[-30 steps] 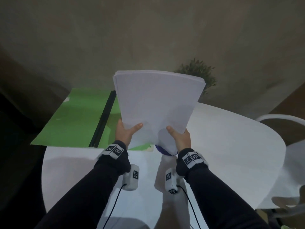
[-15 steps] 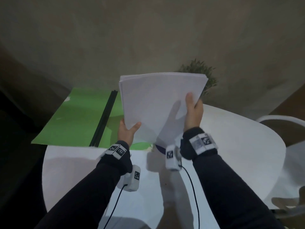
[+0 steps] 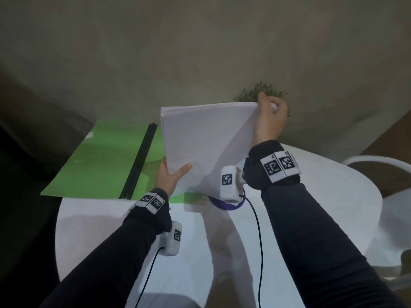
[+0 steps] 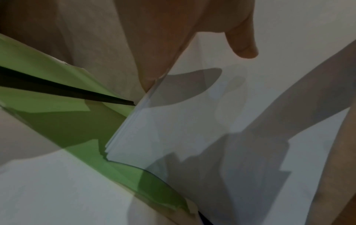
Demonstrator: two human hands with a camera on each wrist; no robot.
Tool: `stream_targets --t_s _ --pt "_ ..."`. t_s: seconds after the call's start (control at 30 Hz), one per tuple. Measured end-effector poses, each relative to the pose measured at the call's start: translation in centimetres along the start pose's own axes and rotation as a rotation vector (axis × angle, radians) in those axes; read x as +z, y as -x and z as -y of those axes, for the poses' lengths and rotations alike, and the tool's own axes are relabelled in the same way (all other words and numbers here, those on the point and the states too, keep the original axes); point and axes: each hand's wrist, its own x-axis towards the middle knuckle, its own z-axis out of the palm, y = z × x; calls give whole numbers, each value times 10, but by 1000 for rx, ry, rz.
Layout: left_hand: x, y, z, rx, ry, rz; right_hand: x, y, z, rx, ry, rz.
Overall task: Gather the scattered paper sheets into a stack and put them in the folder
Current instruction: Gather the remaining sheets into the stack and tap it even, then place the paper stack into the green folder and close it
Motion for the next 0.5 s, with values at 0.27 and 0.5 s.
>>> stream_targets --t_s 0.27,0.5 --pt "9 21 -69 339 109 -33 5 1 1 -62 8 -64" --pt "31 20 -142 339 353 -299 5 8 2 -64 6 -86"
